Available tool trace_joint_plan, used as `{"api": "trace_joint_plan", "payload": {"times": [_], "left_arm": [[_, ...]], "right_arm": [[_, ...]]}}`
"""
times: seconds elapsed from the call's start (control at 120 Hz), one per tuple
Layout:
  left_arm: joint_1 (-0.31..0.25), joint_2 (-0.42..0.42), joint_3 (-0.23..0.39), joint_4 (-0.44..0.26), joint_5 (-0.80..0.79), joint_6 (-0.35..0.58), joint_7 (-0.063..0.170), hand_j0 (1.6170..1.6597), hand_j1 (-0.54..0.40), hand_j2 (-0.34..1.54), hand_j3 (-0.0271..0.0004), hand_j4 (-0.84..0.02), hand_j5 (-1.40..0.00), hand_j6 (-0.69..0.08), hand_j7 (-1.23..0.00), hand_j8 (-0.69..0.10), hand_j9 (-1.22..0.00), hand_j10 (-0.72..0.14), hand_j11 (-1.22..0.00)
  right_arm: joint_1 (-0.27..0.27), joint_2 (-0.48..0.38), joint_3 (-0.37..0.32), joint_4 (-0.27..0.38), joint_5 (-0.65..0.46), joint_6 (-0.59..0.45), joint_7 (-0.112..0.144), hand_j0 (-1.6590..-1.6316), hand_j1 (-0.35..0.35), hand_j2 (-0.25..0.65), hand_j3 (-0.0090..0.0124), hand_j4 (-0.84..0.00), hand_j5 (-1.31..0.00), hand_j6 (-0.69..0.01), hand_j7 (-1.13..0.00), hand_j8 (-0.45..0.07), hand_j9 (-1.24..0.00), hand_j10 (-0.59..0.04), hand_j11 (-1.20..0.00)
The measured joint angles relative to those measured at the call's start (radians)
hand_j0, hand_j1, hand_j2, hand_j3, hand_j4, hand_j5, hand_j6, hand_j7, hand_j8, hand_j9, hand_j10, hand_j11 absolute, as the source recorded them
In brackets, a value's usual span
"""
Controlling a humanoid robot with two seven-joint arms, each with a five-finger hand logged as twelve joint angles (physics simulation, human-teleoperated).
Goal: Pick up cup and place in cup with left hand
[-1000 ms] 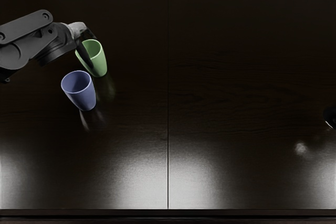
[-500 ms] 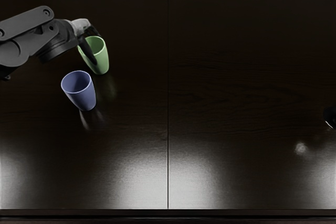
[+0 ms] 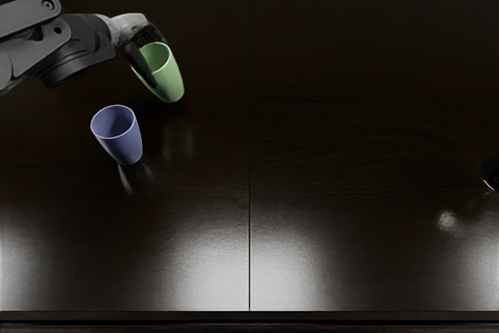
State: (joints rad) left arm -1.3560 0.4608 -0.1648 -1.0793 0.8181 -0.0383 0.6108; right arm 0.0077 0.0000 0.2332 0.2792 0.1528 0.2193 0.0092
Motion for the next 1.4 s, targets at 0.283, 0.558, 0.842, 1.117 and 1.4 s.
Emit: {"api": "trace_joint_plan", "payload": {"times": [0.283,0.558,0.842,1.117,1.4], "left_arm": [[-0.035,0.060,0.000,-0.152,-0.058,-0.003,0.000,1.6566,-0.139,0.19,0.0000,-0.457,-0.64,-0.333,-0.62,-0.329,-0.63,-0.475,-0.63],[-0.078,0.120,0.003,-0.264,-0.109,-0.022,0.000,1.6559,-0.124,0.15,0.0000,-0.457,-0.66,-0.328,-0.63,-0.341,-0.64,-0.476,-0.64],[-0.136,0.222,0.004,-0.337,-0.160,-0.088,0.000,1.6560,-0.134,0.17,0.0000,-0.460,-0.65,-0.330,-0.64,-0.348,-0.64,-0.479,-0.64],[-0.148,0.273,0.007,-0.365,-0.200,-0.167,0.000,1.6560,-0.129,0.16,0.0000,-0.459,-0.66,-0.321,-0.65,-0.342,-0.64,-0.480,-0.64],[-0.155,0.329,0.004,-0.376,-0.205,-0.208,0.000,1.6562,-0.135,0.18,0.0000,-0.461,-0.66,-0.321,-0.65,-0.346,-0.64,-0.483,-0.64]], "right_arm": [[0.000,0.000,0.000,0.000,0.000,0.000,0.000,-1.6581,-0.349,0.000,0.0000,0.000,0.00,0.001,0.00,0.000,0.00,0.000,0.00],[0.000,0.000,0.000,0.000,0.000,0.000,0.000,-1.6581,-0.349,0.000,0.0000,0.000,0.00,0.001,0.00,0.000,0.00,0.000,0.00],[0.000,0.000,0.000,0.000,0.000,0.000,0.000,-1.6581,-0.349,0.000,0.0000,0.000,0.00,0.001,0.00,0.000,0.00,0.000,0.00],[0.000,0.000,0.000,0.000,0.000,0.000,0.000,-1.6581,-0.349,0.000,0.0000,0.000,0.00,0.001,0.00,0.000,0.00,0.000,0.00],[0.000,0.000,0.000,0.000,0.000,0.000,0.000,-1.6581,-0.349,0.000,0.0000,0.000,0.00,0.001,0.00,0.000,0.00,0.000,0.00]]}}
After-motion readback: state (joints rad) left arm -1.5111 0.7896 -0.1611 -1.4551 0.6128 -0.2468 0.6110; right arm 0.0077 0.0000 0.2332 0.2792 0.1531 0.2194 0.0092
